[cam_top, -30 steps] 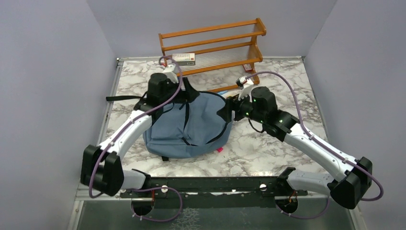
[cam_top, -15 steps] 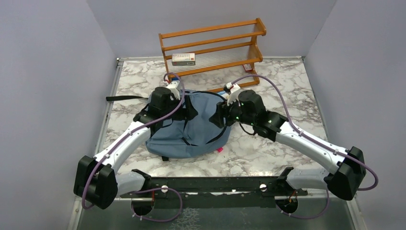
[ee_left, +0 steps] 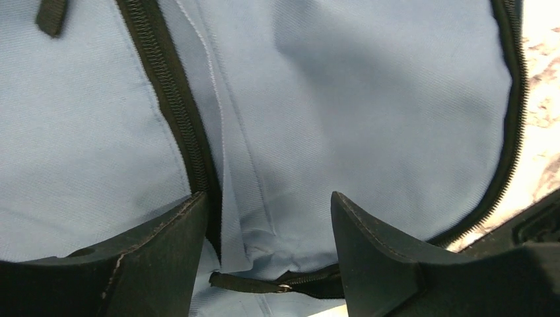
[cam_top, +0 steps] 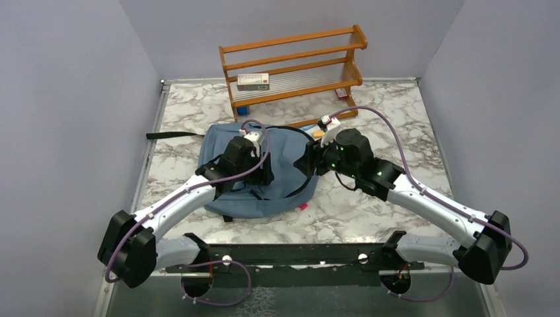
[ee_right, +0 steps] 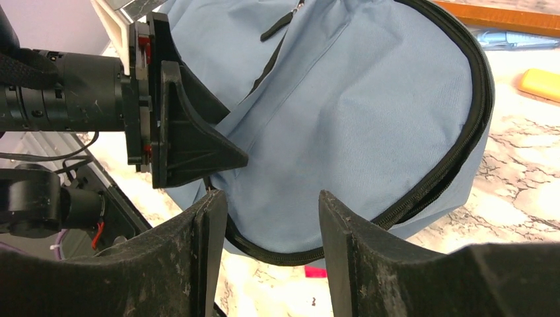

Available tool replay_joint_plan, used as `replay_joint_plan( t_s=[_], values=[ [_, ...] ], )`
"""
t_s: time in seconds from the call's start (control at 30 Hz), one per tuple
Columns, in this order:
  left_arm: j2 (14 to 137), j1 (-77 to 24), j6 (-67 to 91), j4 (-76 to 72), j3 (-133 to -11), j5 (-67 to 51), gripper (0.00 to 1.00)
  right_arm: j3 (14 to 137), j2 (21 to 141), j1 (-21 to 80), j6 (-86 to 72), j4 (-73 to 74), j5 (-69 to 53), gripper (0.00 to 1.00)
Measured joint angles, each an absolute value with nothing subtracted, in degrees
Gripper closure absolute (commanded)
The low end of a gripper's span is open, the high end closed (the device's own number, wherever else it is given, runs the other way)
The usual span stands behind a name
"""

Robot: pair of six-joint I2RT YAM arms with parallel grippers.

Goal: Pack the student bag
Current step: Zip the student bag at the center of the board.

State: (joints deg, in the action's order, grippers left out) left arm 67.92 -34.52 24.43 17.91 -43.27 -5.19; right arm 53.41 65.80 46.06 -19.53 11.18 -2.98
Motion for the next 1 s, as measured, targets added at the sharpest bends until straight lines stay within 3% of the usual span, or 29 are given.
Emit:
replay_joint_plan(
  t_s=[0.23, 0.43, 0.5, 0.57, 0.73, 1.0],
  values=[
    [69.4, -35.9, 22.9, 19.1, -43.3, -0.4, 0.53, 52.2, 65.5, 46.1, -20.1, 11.1, -3.0, 0.43],
    [71.9, -37.3, 21.4, 19.6, -43.5, 3.1, 0.77, 51.8, 65.4, 46.1, -20.1, 11.1, -3.0, 0.43],
    [72.4, -37.3, 21.2, 19.9, -43.8, 4.2, 0.93, 51.6, 65.2, 46.1, -20.2, 11.1, -3.0, 0.43],
    [72.7, -37.3, 20.7, 20.4, -44.2, 5.2, 1.00, 51.1, 64.8, 46.1, -20.1, 11.1, -3.0, 0.43],
    [72.8, -37.5, 19.9, 22.4, -46.3, 5.9, 1.00, 50.2, 64.7, 46.1, -18.9, 10.9, -5.8, 0.44],
    [71.7, -36.6, 20.4, 23.5, -49.2, 5.7, 1.00, 50.5, 68.2, 46.1, -15.0, 8.6, -16.3, 0.58]
  ],
)
